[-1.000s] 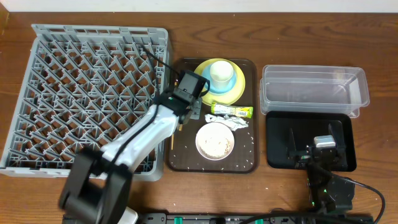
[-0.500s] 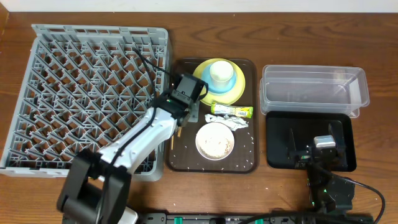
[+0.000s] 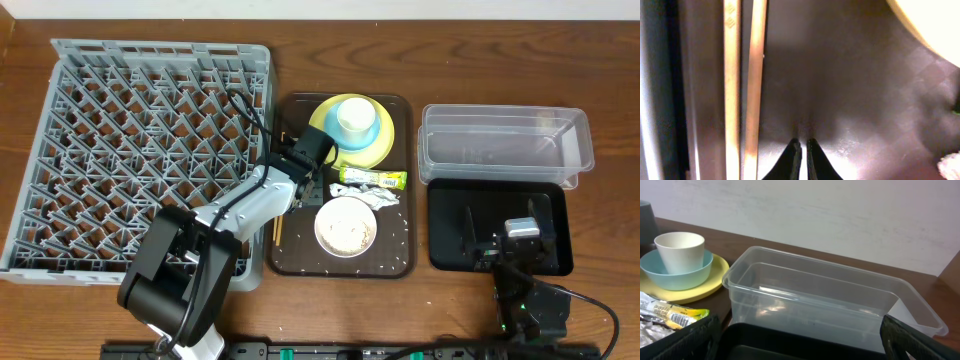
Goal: Sort waste into correct bins and load items into the dishwasher
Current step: 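Lower the left gripper and grasp one wooden chopstick, then carry the chopstick left and insert it upright into the rack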
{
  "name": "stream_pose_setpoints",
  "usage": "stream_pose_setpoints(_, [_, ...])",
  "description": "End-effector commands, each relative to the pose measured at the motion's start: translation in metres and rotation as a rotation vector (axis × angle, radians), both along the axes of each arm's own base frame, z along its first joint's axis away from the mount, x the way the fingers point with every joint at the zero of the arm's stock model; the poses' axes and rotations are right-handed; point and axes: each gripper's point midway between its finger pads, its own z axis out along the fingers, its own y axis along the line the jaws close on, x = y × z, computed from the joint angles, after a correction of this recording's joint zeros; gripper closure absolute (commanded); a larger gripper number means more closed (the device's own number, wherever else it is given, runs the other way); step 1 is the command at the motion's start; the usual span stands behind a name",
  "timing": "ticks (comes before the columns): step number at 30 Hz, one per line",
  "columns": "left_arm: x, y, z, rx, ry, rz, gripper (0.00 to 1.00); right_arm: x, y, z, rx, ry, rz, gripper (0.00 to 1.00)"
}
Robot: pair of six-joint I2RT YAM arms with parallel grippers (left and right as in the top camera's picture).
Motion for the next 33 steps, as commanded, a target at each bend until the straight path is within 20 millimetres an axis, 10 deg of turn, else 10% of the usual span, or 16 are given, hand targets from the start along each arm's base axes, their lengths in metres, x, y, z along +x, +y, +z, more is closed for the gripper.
stream_pose_setpoints(1, [0.0,-0.002,-0.003,0.001,0.002,-0.05,0.83,0.0,0.002,0.0,-0.011,-0.001,0.008,0.01])
stream_pose_setpoints(7, [0.003,-0.004,0.0,-0.003,-0.009,-0.051,0.59,0.0,0.002,0.0,-0.011,-0.001,0.008,0.01])
stream_pose_setpoints(19, [0.016,0.012,0.026,0.101,-0.107,-0.093,0.66,0.0,0.002,-0.001,-0.011,0.0,0.008,0.01])
stream_pose_setpoints(33, [0.009,0.026,-0.008,0.183,-0.027,-0.085,0.73,0.0,0.002,0.0,-0.011,-0.001,0.008,0.01])
